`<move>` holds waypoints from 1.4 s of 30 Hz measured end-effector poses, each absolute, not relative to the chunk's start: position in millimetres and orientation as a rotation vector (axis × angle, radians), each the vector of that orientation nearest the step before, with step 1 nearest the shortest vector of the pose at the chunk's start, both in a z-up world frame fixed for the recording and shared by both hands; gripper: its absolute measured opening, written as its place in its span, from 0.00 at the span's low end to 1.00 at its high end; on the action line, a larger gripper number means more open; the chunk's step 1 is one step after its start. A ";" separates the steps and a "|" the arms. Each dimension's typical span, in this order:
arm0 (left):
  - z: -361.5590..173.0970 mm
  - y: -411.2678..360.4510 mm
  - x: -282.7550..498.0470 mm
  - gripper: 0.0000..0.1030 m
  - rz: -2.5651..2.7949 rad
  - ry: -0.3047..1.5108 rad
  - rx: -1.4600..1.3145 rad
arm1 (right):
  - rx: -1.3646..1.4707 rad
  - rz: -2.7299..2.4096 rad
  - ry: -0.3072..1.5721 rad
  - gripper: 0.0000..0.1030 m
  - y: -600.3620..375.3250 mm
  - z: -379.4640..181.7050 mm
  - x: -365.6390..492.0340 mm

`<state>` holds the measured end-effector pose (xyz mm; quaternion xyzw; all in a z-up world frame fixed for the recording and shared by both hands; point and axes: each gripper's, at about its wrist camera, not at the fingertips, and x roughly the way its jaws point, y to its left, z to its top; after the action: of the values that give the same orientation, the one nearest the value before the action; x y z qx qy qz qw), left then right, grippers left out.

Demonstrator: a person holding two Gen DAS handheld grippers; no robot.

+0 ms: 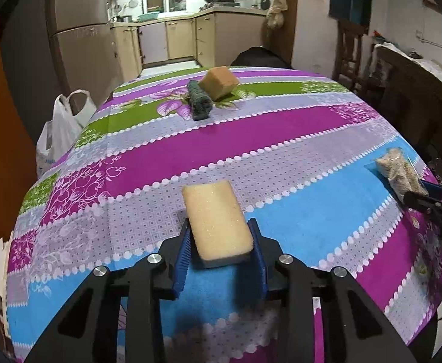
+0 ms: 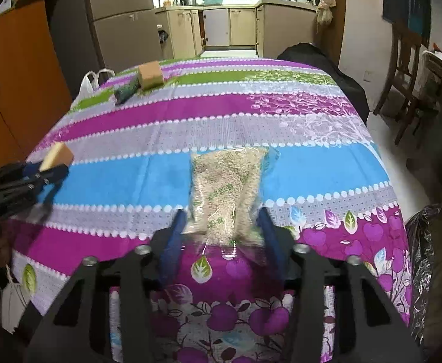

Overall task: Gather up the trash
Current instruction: 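Carry the grain bag and sponge over the trash bag with both grippers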

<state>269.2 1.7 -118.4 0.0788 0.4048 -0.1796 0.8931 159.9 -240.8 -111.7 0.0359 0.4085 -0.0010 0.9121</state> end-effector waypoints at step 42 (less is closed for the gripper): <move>44.2 -343.2 171.7 0.33 -0.827 0.487 0.521 | 0.297 -0.374 0.768 0.24 -466.7 48.7 22.3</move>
<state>171.7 -343.2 44.2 0.2480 0.2316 -0.3934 0.8544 22.3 -466.7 48.7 0.1433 0.3709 -0.1805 0.8996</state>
